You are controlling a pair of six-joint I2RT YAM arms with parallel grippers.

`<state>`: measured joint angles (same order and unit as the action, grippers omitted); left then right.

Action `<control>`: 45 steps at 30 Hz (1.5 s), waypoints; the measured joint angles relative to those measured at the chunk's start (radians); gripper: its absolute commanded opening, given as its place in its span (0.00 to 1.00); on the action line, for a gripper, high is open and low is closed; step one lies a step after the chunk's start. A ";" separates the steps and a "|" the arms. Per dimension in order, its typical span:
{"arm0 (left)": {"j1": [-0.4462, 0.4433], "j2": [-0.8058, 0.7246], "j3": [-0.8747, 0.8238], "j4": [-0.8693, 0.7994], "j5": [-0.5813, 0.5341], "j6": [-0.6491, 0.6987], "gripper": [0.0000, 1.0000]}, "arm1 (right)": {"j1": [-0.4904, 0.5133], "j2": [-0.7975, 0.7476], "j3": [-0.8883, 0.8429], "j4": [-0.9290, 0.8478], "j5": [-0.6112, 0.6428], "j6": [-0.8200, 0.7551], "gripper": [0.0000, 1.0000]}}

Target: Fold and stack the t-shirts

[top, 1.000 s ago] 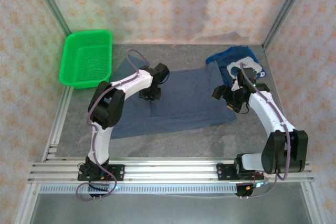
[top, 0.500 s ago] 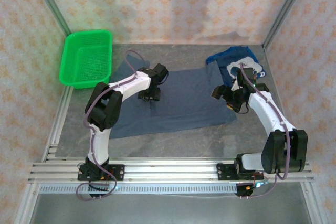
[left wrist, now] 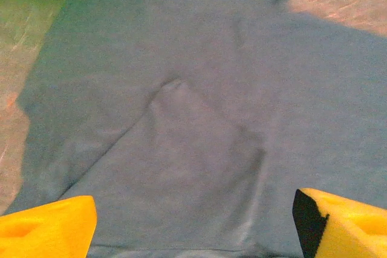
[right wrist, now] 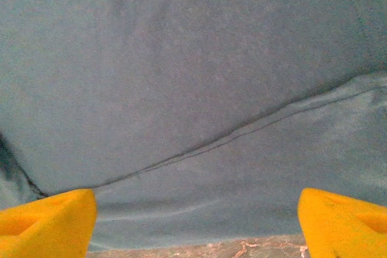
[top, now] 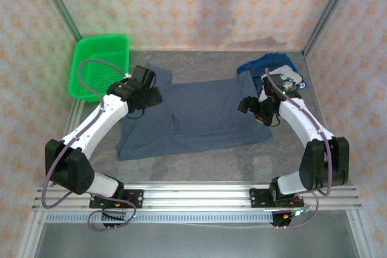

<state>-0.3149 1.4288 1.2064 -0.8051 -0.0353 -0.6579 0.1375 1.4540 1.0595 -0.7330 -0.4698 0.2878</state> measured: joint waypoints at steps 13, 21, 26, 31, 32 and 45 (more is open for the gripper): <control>0.036 0.074 -0.303 0.140 0.080 -0.086 0.39 | 0.024 0.212 -0.043 0.021 0.187 0.108 0.49; 0.036 0.114 -0.404 0.209 0.094 -0.113 0.39 | 0.023 0.183 -0.132 0.008 0.317 0.204 0.45; 0.026 0.103 -0.417 0.223 0.100 -0.127 0.39 | 0.008 0.114 -0.201 -0.011 0.342 0.248 0.46; -0.047 0.076 -0.446 0.228 0.106 -0.163 0.39 | -0.021 0.041 -0.266 -0.078 0.373 0.281 0.48; -0.063 0.062 -0.460 0.229 0.106 -0.176 0.39 | -0.025 0.029 -0.278 -0.094 0.381 0.286 0.49; -0.098 -0.085 -0.525 0.040 0.131 -0.230 0.65 | -0.056 -0.047 -0.270 -0.248 0.421 0.320 0.66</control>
<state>-0.4126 1.3434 0.6815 -0.7650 0.0959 -0.8883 0.0818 1.4067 0.7891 -0.9806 -0.0486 0.6079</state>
